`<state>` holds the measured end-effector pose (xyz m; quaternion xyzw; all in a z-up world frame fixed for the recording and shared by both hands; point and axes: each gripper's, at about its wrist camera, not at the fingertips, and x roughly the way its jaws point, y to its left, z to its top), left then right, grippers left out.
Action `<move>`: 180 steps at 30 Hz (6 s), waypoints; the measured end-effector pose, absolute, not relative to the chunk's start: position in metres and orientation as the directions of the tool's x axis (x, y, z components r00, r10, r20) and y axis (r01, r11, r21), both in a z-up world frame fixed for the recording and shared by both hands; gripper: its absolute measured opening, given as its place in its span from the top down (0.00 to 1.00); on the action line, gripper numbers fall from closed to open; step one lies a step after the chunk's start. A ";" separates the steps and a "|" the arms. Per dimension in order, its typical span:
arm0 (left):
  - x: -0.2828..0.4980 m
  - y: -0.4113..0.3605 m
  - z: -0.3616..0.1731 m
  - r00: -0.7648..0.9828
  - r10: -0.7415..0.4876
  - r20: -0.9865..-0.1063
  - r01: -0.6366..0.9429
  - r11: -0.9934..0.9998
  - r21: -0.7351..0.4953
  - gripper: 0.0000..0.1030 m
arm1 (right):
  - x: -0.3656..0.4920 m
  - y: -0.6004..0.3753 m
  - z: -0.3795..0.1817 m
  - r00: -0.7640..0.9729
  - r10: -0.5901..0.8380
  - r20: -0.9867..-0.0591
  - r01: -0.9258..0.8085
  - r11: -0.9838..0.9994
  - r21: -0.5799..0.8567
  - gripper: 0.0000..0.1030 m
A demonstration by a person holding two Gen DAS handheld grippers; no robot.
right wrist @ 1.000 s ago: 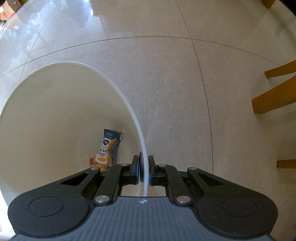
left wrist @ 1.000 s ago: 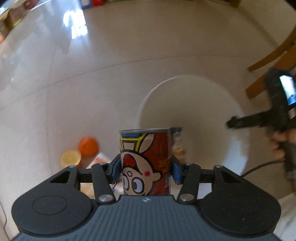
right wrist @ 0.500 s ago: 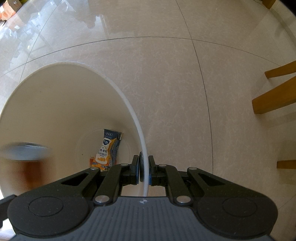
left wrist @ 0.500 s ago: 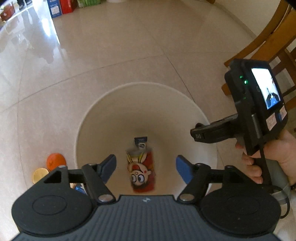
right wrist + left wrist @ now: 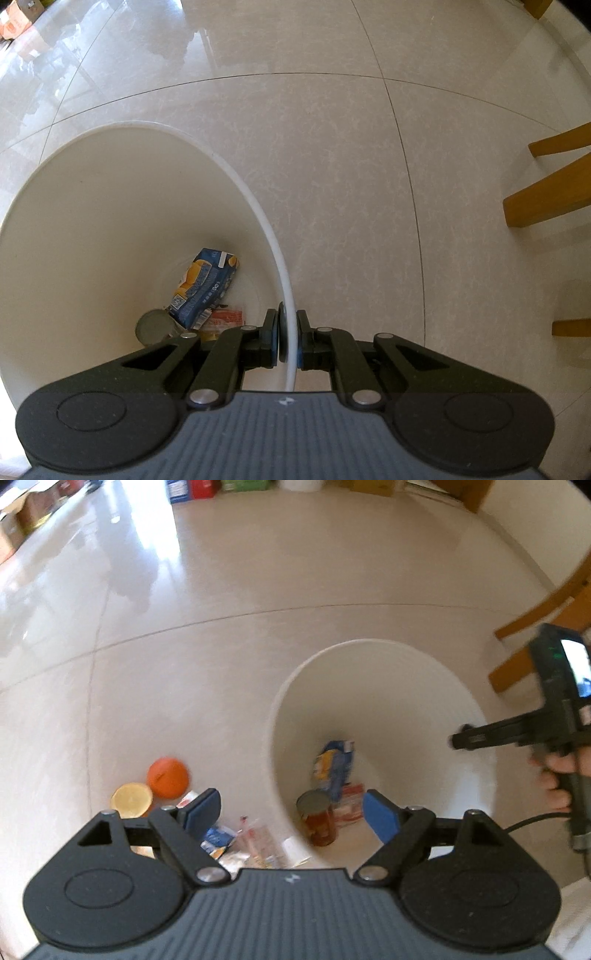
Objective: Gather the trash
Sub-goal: 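Lower the left gripper and grasp the milk-tea cup around its body, then lift the milk-tea cup over the bucket and open the left gripper, then lower the left gripper and grasp the blue-white yogurt pouch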
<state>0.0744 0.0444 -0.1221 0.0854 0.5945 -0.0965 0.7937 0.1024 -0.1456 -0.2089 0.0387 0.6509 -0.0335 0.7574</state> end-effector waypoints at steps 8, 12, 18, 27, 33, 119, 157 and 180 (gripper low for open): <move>0.066 0.099 -0.154 0.245 0.006 -0.969 0.123 0.992 0.037 0.18 | 0.102 -0.144 -0.209 0.152 -0.005 -0.988 0.099 0.995 0.011 0.89; 0.066 0.124 -0.182 0.234 0.043 -0.971 0.049 0.997 0.056 0.18 | 0.100 -0.143 -0.209 0.156 -0.007 -0.988 0.097 0.995 0.008 0.89; 0.070 0.160 -0.235 0.190 0.099 -0.977 -0.100 0.992 0.081 0.18 | 0.100 -0.142 -0.210 0.156 -0.009 -0.988 0.099 0.995 0.007 0.89; 0.097 0.191 -0.301 0.203 0.090 -0.975 -0.141 0.988 0.061 0.18 | 0.100 -0.141 -0.209 0.160 -0.021 -0.987 0.098 0.995 -0.005 0.89; 0.102 0.198 -0.336 0.216 0.137 -0.967 -0.088 0.989 0.120 0.19 | 0.100 -0.139 -0.209 0.165 -0.023 -0.986 0.092 0.996 -0.008 0.89; 0.125 -0.022 -0.142 0.183 -0.038 -0.982 0.517 0.853 0.063 0.33 | 0.105 -0.149 -0.211 0.124 0.017 -0.992 0.111 0.993 0.031 0.90; 0.078 0.070 -0.142 0.306 -0.035 -0.951 0.341 0.937 0.075 0.10 | 0.102 -0.144 -0.207 0.133 0.011 -0.991 0.096 0.995 0.024 0.90; -0.001 0.136 -0.348 0.188 0.061 -0.980 0.355 0.926 0.125 0.35 | 0.098 -0.137 -0.209 0.153 -0.015 -0.988 0.094 0.996 -0.001 0.89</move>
